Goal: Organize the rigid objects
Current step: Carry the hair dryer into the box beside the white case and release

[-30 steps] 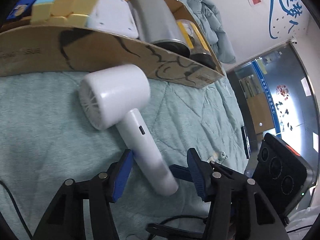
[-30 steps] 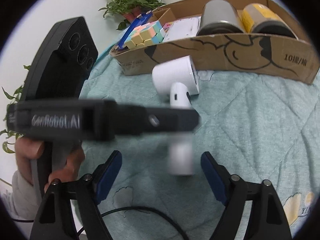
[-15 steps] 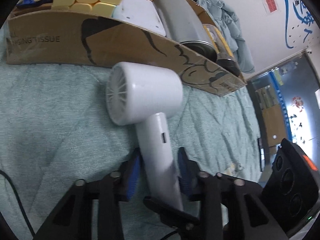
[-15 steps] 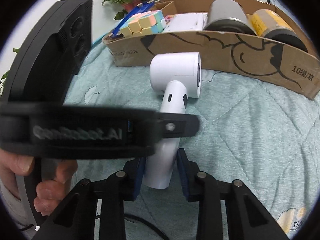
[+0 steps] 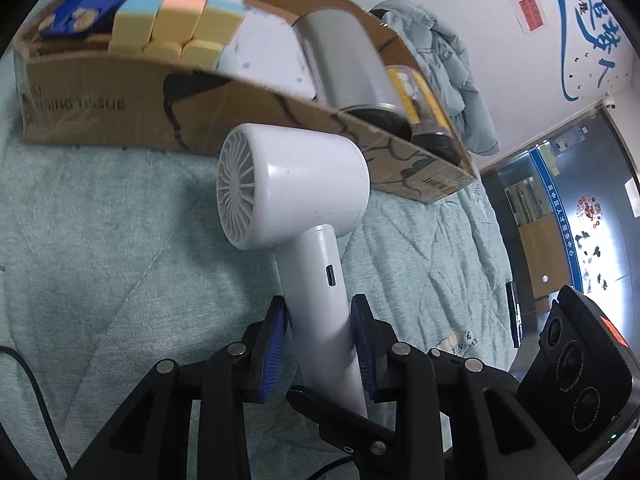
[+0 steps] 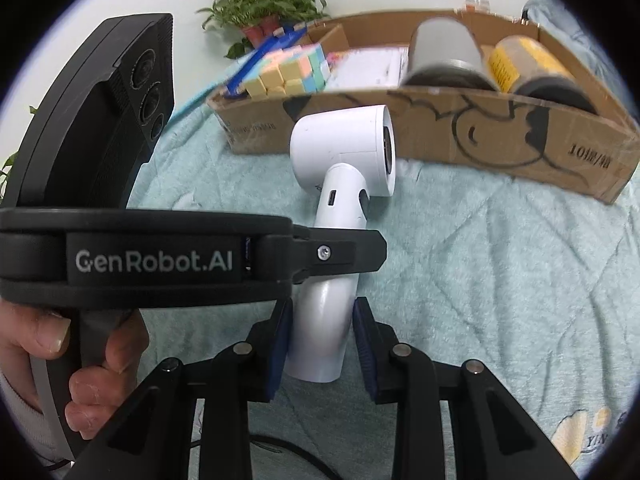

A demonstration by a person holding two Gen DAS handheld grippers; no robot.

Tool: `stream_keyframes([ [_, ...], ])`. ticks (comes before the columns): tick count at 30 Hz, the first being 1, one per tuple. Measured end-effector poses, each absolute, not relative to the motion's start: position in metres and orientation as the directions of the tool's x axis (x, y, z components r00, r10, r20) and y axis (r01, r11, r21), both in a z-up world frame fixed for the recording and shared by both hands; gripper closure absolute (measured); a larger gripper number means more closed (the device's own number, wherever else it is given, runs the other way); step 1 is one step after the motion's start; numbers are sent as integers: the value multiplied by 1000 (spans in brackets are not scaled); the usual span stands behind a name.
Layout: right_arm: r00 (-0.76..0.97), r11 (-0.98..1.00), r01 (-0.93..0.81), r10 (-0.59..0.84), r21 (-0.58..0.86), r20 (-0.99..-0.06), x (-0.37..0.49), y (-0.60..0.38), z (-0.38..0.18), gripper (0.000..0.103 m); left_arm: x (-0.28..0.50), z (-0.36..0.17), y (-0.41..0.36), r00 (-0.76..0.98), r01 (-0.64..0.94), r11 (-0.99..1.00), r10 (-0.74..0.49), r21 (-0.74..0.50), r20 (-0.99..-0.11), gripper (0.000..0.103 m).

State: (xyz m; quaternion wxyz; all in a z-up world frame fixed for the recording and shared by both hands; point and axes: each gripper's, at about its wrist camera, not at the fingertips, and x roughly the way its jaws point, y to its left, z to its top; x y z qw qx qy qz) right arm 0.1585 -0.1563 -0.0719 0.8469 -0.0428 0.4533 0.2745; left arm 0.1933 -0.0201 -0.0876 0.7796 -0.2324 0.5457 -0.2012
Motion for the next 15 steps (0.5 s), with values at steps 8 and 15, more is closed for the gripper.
stream_keyframes([
  [8, 548, 836, -530, 466, 143, -694, 156, -156, -44, 74, 198, -34, -20, 427, 135, 848, -516, -512, -743, 74],
  [15, 593, 836, -530, 484, 140, -644, 177, -149, -23, 75, 219, 2, -13, 486, 172, 857, -502, -486, -715, 74],
])
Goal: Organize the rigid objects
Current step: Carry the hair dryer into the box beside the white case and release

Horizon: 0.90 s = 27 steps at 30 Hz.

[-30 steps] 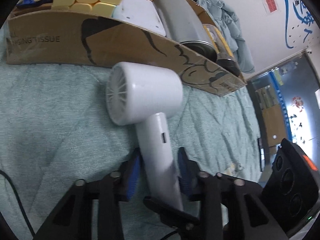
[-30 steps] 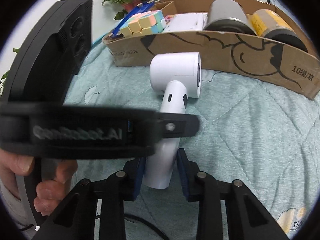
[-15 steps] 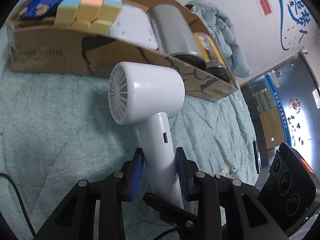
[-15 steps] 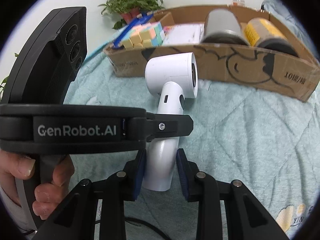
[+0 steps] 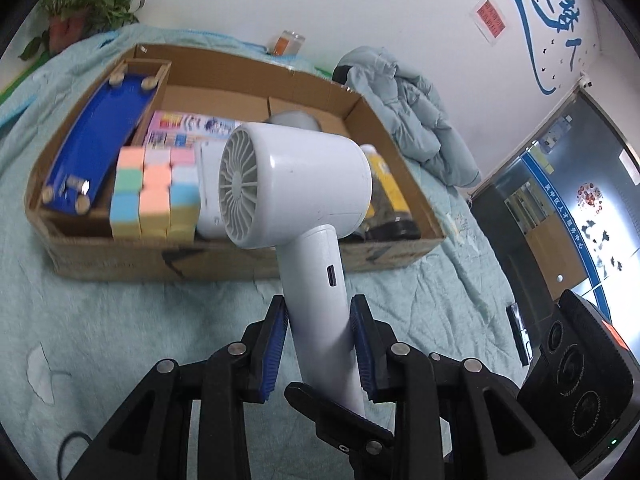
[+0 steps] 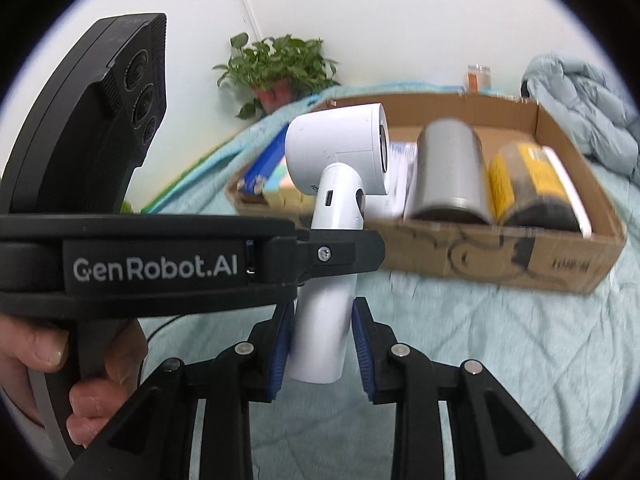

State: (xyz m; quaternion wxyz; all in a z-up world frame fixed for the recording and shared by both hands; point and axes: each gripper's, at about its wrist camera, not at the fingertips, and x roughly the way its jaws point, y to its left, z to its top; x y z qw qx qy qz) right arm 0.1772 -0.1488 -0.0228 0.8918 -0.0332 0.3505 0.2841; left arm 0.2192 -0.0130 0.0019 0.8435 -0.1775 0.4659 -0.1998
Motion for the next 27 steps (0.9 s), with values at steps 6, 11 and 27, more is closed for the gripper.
stream_keyframes([
  [6, 623, 840, -525, 490, 138, -610, 198, -145, -6, 75, 245, 25, -10, 514, 190, 858, -500, -477, -696, 74],
  [11, 632, 838, -527, 500, 145, -593, 207, -140, 4, 75, 267, 42, -3, 533, 201, 866, -488, -457, -691, 75],
  [27, 555, 853, -463, 490, 240, -672, 282, -114, 15, 74, 377, 36, 27, 423, 141, 858, -503, -493, -754, 74],
])
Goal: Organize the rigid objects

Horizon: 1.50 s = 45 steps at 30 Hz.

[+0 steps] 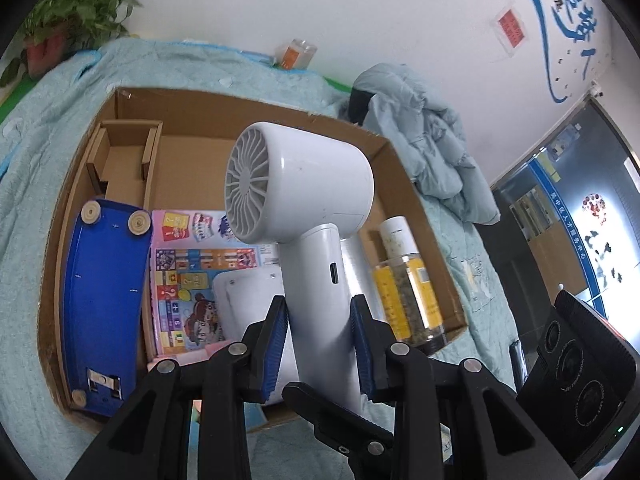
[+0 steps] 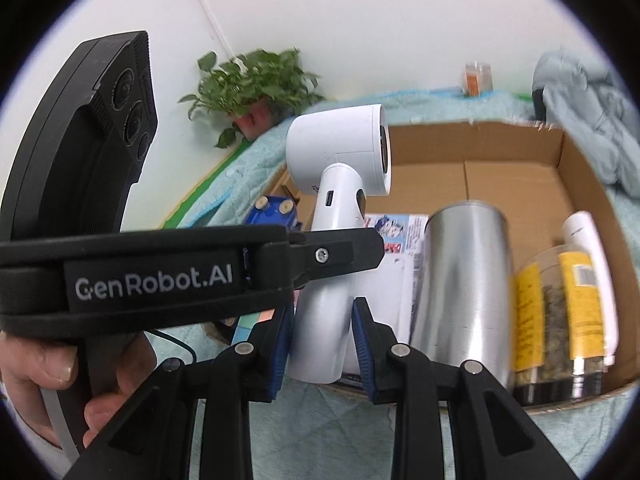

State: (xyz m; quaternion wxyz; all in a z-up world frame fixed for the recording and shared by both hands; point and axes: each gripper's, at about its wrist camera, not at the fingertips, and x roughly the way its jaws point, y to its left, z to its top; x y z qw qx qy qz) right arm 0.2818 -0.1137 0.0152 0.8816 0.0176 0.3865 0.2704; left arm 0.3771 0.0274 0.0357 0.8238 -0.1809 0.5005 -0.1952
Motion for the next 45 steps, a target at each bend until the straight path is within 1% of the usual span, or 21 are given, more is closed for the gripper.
stream_keyframes([
  [4, 508, 857, -441, 483, 267, -713, 296, -107, 3, 74, 396, 13, 39, 375, 98, 847, -517, -522, -769, 73],
  [7, 495, 864, -431, 468, 261, -732, 301, -104, -1, 74, 403, 4, 44, 364, 67, 877, -466, -476, -806, 71],
  [9, 502, 863, -439, 467, 251, -728, 299, -102, 0, 74, 400, 5, 50, 396, 57, 887, -441, -458, -805, 59],
  [10, 501, 852, -451, 489, 267, -714, 300, -104, 2, 66, 397, 8, 54, 419, 58, 888, -436, -456, -797, 44],
  [11, 500, 830, -475, 527, 291, -687, 296, -106, 5, 43, 393, 13, 59, 455, 46, 898, -409, -437, -791, 29],
  [13, 556, 836, -482, 524, 263, -645, 284, -113, 10, 11, 381, 26, 67, 537, 32, 925, -335, -378, -774, 23],
  [16, 625, 869, -449, 472, 207, -622, 270, -125, 11, 9, 358, 42, 71, 609, 54, 941, -295, -333, -736, 20],
  [18, 633, 884, -420, 447, 206, -632, 265, -134, 7, 9, 340, 51, 73, 668, 41, 953, -250, -301, -701, 12],
  [19, 639, 896, -397, 424, 196, -641, 261, -139, 3, 9, 328, 55, 73, 702, 31, 960, -219, -278, -678, 5],
  [20, 641, 901, -388, 414, 193, -646, 263, -142, 4, 9, 318, 58, 72, 727, 27, 966, -196, -258, -658, 0],
  [24, 674, 932, -339, 336, 129, -657, 251, -153, 3, 9, 275, 65, 60, 811, -1, 983, -107, -186, -575, 1],
  [28, 696, 947, -309, 286, 85, -659, 241, -162, 5, 9, 241, 66, 52, 836, -40, 979, -78, -202, -544, 1],
  [32, 725, 959, -281, 243, 45, -644, 232, -173, 11, 9, 215, 71, 36, 865, -92, 982, -4, -166, -502, 1],
  [38, 766, 967, -256, 205, 4, -609, 219, -191, 22, 9, 199, 76, 7, 861, -63, 991, -6, -118, -509, 1],
  [41, 777, 968, -249, 190, -17, -600, 212, -198, 25, 9, 195, 78, -8, 856, -67, 996, 23, -66, -517, 1],
  [45, 799, 967, -249, 178, -46, -575, 202, -208, 32, 9, 193, 75, -20, 838, -59, 996, 9, -74, -545, 1],
])
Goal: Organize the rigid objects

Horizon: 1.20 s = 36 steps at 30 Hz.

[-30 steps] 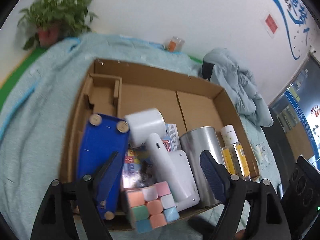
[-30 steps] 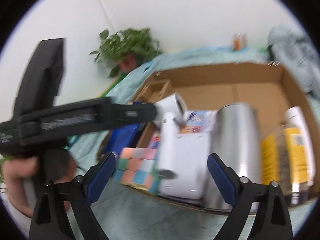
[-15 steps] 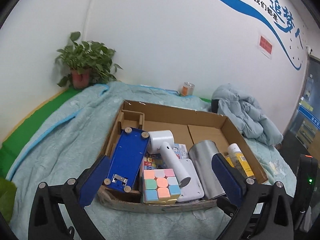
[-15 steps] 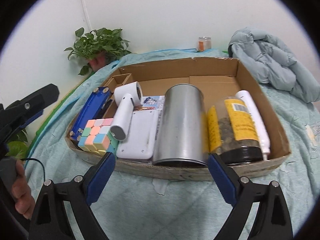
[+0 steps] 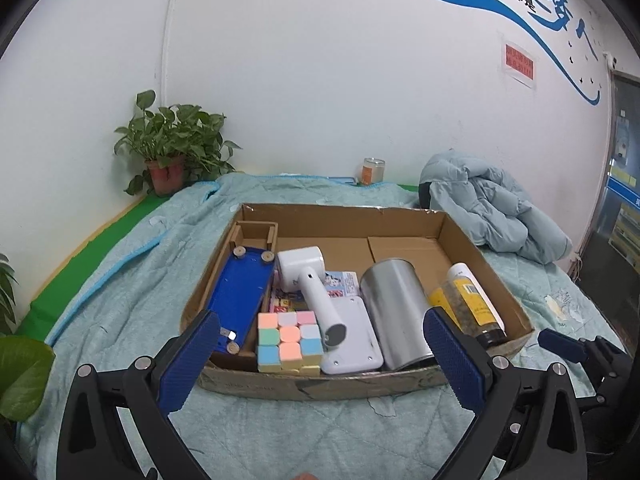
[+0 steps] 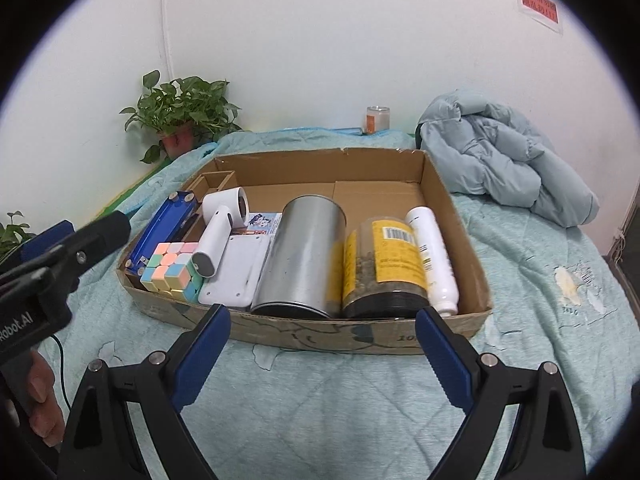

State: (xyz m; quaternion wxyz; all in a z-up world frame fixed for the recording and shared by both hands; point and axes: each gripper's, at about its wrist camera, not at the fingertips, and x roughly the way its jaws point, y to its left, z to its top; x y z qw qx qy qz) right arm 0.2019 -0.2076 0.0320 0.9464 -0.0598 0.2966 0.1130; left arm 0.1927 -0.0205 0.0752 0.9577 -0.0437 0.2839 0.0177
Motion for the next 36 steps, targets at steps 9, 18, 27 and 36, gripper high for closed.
stream_keyframes([
  [9, 798, 973, -224, 147, -61, -585, 205, -214, 26, 9, 195, 67, -25, 815, -26, 996, -30, -89, -579, 1],
  [18, 795, 972, -221, 131, -82, -592, 209, -213, 20, 9, 207, 56, -20, 803, -22, 993, -54, -120, -594, 1],
  [27, 796, 974, -213, 127, -77, -592, 213, -209, 16, 9, 213, 44, -14, 784, -15, 994, -53, -104, -619, 1],
  [36, 789, 972, -217, 122, -87, -602, 219, -206, 12, 9, 223, 34, -3, 776, -16, 992, -68, -127, -627, 1],
])
